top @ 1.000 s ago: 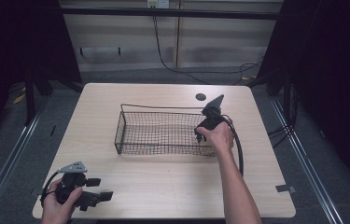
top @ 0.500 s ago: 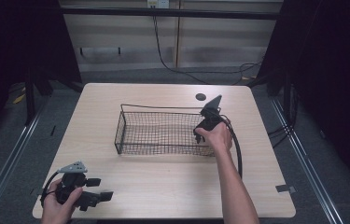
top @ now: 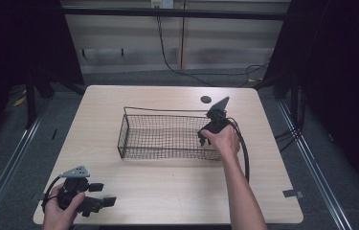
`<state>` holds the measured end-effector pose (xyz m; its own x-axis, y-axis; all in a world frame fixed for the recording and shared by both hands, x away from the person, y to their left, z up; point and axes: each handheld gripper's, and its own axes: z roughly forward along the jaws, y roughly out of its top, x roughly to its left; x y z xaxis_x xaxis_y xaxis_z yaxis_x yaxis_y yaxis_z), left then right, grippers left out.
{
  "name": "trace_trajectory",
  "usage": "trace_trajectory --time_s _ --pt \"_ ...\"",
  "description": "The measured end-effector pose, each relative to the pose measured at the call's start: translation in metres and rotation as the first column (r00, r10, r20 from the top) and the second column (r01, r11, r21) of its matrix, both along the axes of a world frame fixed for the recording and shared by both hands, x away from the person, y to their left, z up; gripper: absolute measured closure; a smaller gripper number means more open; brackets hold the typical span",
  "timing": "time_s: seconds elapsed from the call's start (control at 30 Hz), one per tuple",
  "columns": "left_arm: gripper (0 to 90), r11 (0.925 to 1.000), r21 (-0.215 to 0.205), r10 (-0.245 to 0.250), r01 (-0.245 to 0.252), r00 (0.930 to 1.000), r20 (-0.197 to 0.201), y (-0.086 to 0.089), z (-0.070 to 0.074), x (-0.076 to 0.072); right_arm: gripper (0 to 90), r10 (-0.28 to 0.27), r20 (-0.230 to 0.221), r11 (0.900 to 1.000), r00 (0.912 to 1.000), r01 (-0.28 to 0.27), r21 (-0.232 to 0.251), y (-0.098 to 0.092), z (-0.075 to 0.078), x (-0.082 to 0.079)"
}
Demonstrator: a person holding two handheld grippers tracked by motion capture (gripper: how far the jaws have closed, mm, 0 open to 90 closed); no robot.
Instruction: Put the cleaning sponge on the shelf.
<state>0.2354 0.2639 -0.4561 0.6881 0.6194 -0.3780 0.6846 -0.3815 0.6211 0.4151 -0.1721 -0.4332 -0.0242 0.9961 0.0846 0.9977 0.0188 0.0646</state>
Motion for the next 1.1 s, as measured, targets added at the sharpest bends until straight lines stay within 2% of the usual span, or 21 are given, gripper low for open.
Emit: trace_trajectory --time_s 0.23,0.47,0.6,0.77,0.83,1.1 --pt "17.4 1.0000 0.001 -0.001 0.001 1.0000 -0.004 -0.001 0.000 0.000 20.9 0.026 0.027 1.000 0.9993 -0.026 0.010 -0.002 0.006 -0.004" --pt "17.4 1.0000 0.000 0.003 -0.003 1.0000 -0.001 -0.001 0.000 0.000 21.5 0.030 0.052 0.999 0.9982 -0.031 0.033 -0.005 0.013 -0.008" --pt "17.4 1.0000 -0.003 0.001 -0.001 1.0000 -0.002 -0.001 0.000 0.000 22.2 0.058 0.061 0.997 0.9964 -0.061 0.044 -0.008 0.016 -0.010" --pt "17.4 1.0000 -0.001 -0.003 0.003 1.0000 -0.004 -0.001 0.000 0.000 22.9 0.078 0.053 0.993 0.9955 -0.082 0.083 -0.012 0.020 -0.013" --pt "17.4 1.0000 0.000 -0.004 0.004 1.0000 -0.001 -0.001 -0.001 0.000 22.9 0.095 0.064 0.990 0.9934 -0.101 0.099 -0.014 0.021 -0.014" --pt "17.4 1.0000 0.000 0.001 -0.001 1.0000 -0.004 -0.002 -0.001 0.000 24.8 0.106 0.108 0.981 0.9885 -0.122 0.153 -0.015 0.029 -0.020"
